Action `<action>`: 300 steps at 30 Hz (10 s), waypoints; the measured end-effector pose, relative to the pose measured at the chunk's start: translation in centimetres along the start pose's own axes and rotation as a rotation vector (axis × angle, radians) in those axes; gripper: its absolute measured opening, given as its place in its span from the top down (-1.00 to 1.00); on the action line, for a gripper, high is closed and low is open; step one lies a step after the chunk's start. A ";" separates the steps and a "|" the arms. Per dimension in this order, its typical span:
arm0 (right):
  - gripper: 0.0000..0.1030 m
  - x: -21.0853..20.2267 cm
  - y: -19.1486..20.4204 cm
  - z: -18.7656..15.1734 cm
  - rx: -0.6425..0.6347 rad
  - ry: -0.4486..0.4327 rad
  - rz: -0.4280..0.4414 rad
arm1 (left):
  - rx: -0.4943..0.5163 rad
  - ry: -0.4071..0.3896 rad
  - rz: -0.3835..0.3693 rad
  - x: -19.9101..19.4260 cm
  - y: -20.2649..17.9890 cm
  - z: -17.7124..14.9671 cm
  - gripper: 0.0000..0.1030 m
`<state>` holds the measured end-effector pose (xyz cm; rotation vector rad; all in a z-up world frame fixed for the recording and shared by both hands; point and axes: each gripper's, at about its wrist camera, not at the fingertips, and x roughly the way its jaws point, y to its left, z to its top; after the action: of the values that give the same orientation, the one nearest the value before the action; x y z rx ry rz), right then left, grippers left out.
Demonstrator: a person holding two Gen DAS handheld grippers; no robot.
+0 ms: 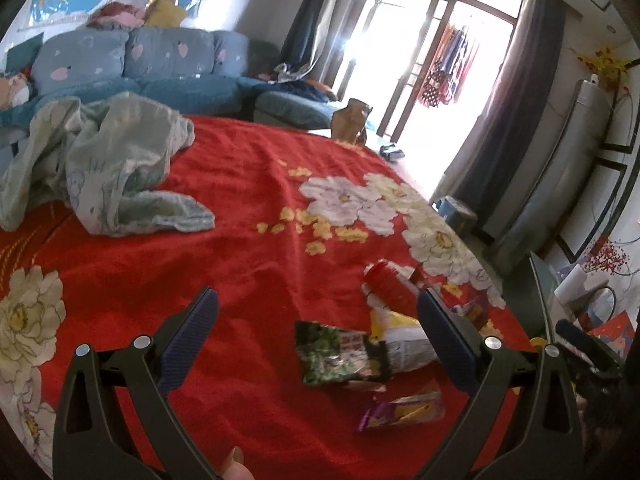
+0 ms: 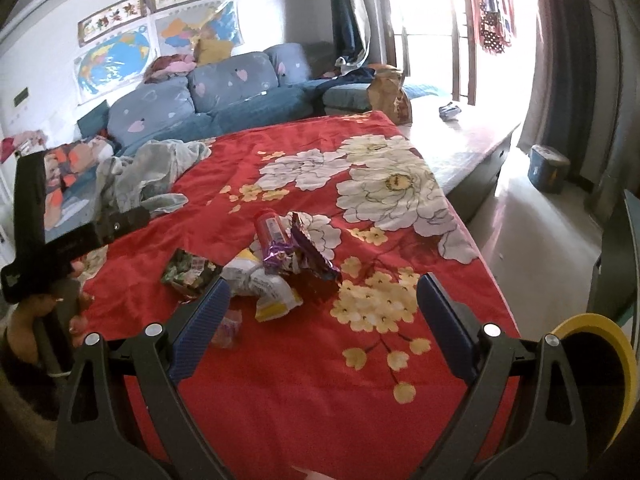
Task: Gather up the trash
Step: 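Grasp a snack wrapper with the left tool while the right tool grasps the purple wrapper, then carry the snack wrapper and purple wrapper over the trash bin, then open both tools over the bin, dropping both wrappers, then move both open tools back over the remaining trash on the bed, then grasp the yellow chip bag with the left tool while the right tool grasps the red-white snack bag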
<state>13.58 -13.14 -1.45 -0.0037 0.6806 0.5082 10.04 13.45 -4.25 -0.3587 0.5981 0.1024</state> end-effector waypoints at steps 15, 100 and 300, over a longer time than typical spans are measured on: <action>-0.21 5.6 0.2 1.6 0.008 0.067 0.028 | -0.115 0.175 -0.119 4.0 1.1 -2.5 -0.46; 0.87 -8.5 -12.6 -2.6 0.245 -0.045 -0.138 | 0.289 0.078 -0.437 -2.7 -18.0 -5.3 0.90; 0.40 7.5 -2.7 0.8 0.075 0.188 0.100 | -0.040 0.237 -0.270 6.9 -2.3 -2.4 -0.26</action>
<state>20.23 -11.97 -5.81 0.0534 0.8863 0.5827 14.90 10.34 -9.34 -0.4913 0.7760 -0.1904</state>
